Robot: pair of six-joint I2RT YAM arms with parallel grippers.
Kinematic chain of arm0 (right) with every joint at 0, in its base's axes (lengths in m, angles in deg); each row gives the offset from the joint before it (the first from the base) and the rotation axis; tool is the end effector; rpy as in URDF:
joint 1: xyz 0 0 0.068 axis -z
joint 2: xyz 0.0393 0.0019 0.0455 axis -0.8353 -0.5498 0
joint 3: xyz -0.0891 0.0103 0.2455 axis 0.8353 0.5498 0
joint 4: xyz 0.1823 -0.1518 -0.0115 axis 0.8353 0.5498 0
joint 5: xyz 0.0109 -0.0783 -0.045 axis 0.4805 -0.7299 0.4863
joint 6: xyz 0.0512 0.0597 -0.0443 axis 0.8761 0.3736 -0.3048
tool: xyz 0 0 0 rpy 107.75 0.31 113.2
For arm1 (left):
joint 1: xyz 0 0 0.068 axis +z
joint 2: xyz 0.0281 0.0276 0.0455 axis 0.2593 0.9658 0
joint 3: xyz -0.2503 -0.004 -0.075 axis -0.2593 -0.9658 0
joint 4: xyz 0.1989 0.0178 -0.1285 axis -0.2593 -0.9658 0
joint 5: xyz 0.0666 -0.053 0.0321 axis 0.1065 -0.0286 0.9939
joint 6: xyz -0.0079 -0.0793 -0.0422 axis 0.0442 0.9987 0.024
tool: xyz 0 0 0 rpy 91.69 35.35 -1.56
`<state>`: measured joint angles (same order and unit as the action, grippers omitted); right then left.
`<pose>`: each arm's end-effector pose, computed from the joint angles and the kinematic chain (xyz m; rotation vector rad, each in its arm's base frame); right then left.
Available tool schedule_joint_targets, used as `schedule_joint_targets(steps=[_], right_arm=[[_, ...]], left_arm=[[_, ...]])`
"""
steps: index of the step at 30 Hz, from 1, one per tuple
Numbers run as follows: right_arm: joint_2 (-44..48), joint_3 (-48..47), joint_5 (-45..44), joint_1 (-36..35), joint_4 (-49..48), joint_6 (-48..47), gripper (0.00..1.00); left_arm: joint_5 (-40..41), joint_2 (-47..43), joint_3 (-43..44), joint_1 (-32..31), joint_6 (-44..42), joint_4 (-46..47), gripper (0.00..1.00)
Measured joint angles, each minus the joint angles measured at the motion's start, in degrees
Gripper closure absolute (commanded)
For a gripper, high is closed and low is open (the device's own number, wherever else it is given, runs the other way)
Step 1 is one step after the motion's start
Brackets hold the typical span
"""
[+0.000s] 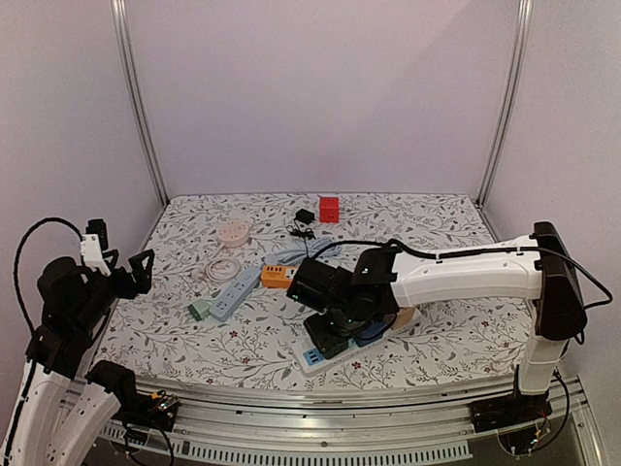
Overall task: Insert the plug
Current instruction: Insert the plug into the socket.
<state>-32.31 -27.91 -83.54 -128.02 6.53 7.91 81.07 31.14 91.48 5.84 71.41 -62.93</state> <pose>0.1384 0.3496 0.1782 -0.7335 2.6584 0.1659 0.1313 -0.0161 0.2492 -0.0681 1.7289 -0.2000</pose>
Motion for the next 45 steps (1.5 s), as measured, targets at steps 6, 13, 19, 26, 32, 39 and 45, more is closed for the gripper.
schedule_joint_targets(steps=[6, 13, 19, 26, 32, 39, 45], right_arm=[[0.6, 3.0, 0.0, -0.1, -3.0, 0.1, 1.00], [1.0, 4.3, 0.5, -0.2, -4.4, 0.0, 1.00], [0.3, 8.0, 0.7, -0.1, -7.2, -0.3, 1.00], [1.6, 10.7, 1.2, 0.1, -10.4, -0.4, 1.00], [0.7, 8.4, 1.4, 0.2, -8.0, -1.5, 0.59], [-3.2, -1.3, 1.4, 0.2, 1.8, -5.3, 0.30], [-4.3, -8.1, 2.2, 0.0, 12.0, -9.9, 0.02]], left_arm=[[0.0, -0.3, 0.0, 0.0, 0.0, 0.0, 0.02], [0.0, -0.3, 0.0, 0.0, 0.0, 0.1, 0.02], [0.0, -0.3, 0.0, 0.0, 0.0, 0.2, 0.02], [0.0, -0.3, 0.0, 0.0, 0.0, 0.2, 0.02], [0.0, -0.2, 0.0, 0.1, 0.0, 0.2, 0.02], [0.0, 0.1, 0.0, 0.1, 0.0, 0.3, 0.02], [-0.2, 0.1, 0.0, 0.5, 0.0, 0.3, 0.02]])
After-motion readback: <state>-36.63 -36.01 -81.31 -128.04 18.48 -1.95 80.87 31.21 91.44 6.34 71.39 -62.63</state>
